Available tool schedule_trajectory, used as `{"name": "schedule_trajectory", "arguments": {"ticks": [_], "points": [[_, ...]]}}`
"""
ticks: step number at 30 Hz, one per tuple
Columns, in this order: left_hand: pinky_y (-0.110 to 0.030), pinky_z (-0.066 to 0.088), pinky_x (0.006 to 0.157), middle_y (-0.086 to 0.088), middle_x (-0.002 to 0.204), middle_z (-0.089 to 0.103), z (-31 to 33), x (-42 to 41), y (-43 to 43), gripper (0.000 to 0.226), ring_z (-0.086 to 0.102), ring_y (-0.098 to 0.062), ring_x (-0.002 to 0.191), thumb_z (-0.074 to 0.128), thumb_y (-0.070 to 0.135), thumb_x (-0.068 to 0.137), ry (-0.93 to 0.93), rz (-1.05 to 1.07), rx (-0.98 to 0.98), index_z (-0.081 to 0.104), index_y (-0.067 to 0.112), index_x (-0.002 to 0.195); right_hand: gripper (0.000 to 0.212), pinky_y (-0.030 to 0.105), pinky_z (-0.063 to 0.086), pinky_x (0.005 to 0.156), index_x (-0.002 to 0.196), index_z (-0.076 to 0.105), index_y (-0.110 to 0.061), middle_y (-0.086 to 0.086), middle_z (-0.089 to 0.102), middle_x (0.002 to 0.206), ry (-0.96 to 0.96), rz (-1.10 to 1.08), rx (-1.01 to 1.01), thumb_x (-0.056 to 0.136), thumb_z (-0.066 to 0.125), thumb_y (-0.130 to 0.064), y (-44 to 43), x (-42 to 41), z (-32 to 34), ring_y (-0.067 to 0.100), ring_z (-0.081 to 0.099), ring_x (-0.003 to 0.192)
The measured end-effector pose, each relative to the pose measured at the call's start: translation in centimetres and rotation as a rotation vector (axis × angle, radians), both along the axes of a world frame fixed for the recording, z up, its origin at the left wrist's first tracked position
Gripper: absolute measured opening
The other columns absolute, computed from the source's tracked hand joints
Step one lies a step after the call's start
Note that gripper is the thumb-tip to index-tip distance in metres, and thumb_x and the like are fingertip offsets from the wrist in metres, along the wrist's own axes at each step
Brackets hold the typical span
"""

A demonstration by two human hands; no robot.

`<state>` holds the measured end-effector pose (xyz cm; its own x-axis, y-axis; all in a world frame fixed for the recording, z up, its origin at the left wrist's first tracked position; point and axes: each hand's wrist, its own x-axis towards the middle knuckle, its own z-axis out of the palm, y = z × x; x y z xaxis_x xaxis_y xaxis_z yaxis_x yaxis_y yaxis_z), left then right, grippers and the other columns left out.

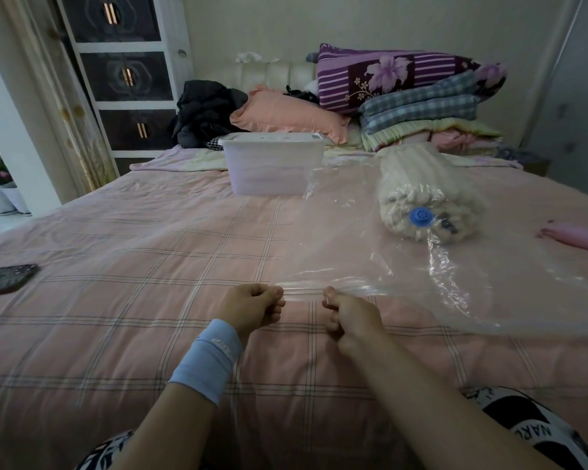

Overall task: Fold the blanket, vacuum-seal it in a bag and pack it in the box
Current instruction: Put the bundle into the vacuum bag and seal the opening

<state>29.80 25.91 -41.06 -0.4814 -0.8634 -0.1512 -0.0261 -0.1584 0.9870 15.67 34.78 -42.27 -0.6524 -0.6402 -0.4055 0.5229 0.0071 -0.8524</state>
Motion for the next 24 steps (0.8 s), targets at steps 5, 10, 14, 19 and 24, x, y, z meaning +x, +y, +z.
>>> {"name": "schedule_trajectory", "arguments": {"ticks": [5,10,14,19,24], "points": [[-0.031,0.058,0.062,-0.014,0.081,0.065,0.4,-0.7,0.7,0.010,0.064,-0.023,0.071,0.062,0.009,0.091,0.224,0.007,0.190,0.064,0.000,0.094,0.016,0.023,0.050,0.045,0.103,0.071,-0.015,-0.001,0.067,0.089,-0.049,0.152,0.000,0.092,0.073,-0.026,0.7,-0.1,-0.1,0.014,0.056,0.069],[-0.025,0.058,0.065,-0.012,0.078,0.071,0.0,-2.7,2.1,0.015,0.068,-0.017,0.068,0.070,0.010,0.087,0.219,0.024,0.177,0.068,-0.005,0.085,0.011,0.018,0.029,0.035,0.094,0.070,-0.010,0.000,0.073,0.086,-0.020,0.148,-0.001,0.092,0.073,-0.021,0.4,0.7,0.2,0.006,0.044,0.044],[-0.022,0.056,0.058,-0.012,0.073,0.069,-0.1,-3.4,2.4,0.009,0.064,-0.014,0.058,0.069,0.006,0.086,0.269,0.065,0.220,0.068,-0.003,0.083,0.013,0.021,0.024,0.034,0.085,0.067,-0.003,0.009,0.067,0.085,0.008,0.047,-0.001,0.092,0.070,-0.014,0.2,0.2,0.4,0.006,0.030,0.036],[-0.021,0.055,0.054,-0.012,0.070,0.066,-0.3,-3.7,2.8,0.010,0.062,-0.014,0.055,0.070,0.005,0.086,0.273,0.142,0.238,0.065,-0.004,0.087,0.015,0.020,0.021,0.032,0.080,0.062,0.000,0.008,0.057,0.073,-0.038,-0.076,-0.004,0.092,0.069,-0.006,1.0,-1.0,0.2,0.007,0.025,0.033],[-0.021,0.054,0.052,-0.012,0.071,0.065,-0.5,-4.0,2.6,0.010,0.062,-0.014,0.054,0.069,0.005,0.086,0.308,0.184,0.253,0.065,-0.002,0.092,0.004,0.017,0.023,0.033,0.088,0.064,0.000,0.008,0.059,0.077,-0.113,-0.157,-0.050,0.091,0.067,0.001,2.3,-3.5,0.1,0.006,0.032,0.037]]}}
